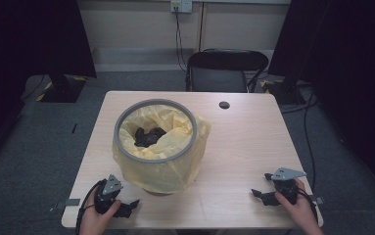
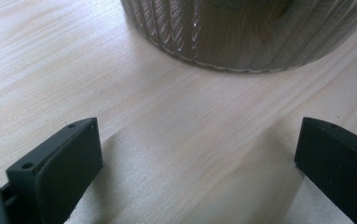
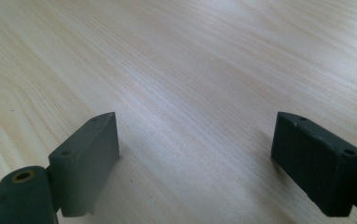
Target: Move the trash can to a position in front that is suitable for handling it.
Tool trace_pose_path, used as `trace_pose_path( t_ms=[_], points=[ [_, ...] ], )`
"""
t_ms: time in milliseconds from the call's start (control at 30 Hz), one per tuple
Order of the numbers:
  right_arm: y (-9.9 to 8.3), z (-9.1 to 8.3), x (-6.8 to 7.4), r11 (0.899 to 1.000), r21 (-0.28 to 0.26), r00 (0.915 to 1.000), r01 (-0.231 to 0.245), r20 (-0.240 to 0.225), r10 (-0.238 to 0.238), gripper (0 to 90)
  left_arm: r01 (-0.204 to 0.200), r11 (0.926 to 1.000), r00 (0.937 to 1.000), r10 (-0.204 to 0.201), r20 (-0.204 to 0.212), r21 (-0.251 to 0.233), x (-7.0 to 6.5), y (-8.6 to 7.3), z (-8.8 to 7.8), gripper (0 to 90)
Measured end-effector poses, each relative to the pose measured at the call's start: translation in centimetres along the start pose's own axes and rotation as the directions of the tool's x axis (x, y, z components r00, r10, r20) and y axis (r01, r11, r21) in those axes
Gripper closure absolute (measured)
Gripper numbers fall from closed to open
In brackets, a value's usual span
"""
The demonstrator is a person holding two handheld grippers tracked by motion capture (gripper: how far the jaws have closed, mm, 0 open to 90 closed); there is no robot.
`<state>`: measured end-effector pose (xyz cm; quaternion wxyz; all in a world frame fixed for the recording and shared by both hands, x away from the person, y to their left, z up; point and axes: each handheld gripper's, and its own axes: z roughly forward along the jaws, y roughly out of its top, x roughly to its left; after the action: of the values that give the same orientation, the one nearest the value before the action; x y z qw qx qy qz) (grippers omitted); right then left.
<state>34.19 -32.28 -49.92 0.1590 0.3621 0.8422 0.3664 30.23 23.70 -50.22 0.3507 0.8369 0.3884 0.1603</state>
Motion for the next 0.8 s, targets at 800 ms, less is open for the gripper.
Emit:
trace_pose_path(
  t_ms=[800],
  points=[
    [-0.1, -0.1, 0.0, 1.0, 0.001, 1.0, -0.001, 0.0, 0.001, 14.1, 0.057, 0.9966, 0.9948, -0.062, 0.081, 0.06, -0.6, 0.9, -2.5, 9.5]
  ],
)
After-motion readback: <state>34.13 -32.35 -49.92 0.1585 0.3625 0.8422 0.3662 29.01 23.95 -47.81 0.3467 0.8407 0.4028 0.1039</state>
